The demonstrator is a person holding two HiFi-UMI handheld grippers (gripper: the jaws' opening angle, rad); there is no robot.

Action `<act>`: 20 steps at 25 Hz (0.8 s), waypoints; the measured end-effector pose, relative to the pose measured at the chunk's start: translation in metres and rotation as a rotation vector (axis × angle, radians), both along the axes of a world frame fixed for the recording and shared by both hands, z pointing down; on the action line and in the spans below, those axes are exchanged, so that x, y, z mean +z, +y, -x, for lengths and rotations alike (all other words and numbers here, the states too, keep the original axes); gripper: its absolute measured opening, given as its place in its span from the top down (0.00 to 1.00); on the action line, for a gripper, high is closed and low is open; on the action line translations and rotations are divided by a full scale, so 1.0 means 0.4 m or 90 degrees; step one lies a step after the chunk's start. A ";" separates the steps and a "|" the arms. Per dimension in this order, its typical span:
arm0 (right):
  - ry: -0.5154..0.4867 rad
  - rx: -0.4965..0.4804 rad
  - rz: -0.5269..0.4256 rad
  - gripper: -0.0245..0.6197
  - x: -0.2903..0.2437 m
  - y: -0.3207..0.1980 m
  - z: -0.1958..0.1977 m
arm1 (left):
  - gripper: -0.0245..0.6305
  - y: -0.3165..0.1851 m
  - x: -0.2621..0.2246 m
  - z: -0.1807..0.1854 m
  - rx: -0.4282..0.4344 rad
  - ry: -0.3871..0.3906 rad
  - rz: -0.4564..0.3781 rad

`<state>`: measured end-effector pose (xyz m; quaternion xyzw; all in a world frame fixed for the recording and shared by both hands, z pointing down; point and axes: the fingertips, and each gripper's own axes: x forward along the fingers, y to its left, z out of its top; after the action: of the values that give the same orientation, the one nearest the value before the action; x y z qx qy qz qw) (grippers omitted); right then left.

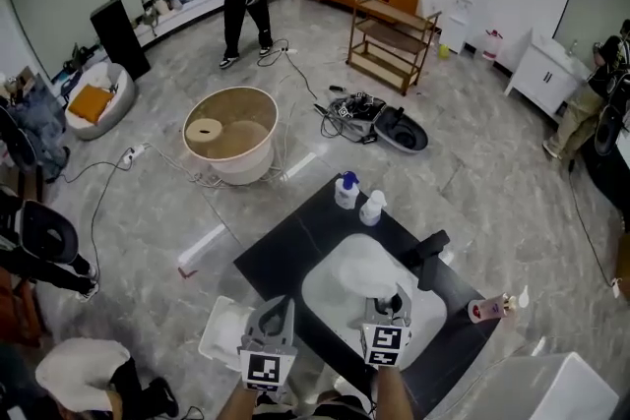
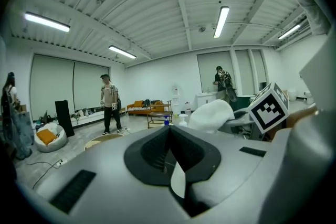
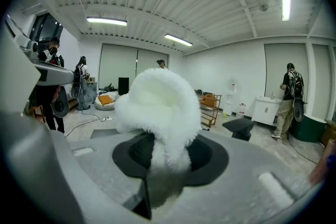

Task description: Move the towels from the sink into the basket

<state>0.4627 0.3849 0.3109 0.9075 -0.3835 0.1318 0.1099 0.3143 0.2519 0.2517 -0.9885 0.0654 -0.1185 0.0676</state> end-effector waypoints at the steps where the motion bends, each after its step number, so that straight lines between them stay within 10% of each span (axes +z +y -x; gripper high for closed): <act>1: 0.009 -0.002 -0.009 0.77 -0.028 -0.008 0.012 | 0.95 -0.007 -0.014 0.014 -0.004 0.005 -0.002; 20: 0.082 -0.121 -0.097 0.77 -0.278 -0.248 0.330 | 0.95 -0.185 -0.133 0.337 -0.118 0.060 -0.029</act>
<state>0.3306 0.2856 0.1995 0.8795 -0.4685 0.0325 0.0769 0.1795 0.1777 0.1983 -0.9809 0.1621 -0.0761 0.0759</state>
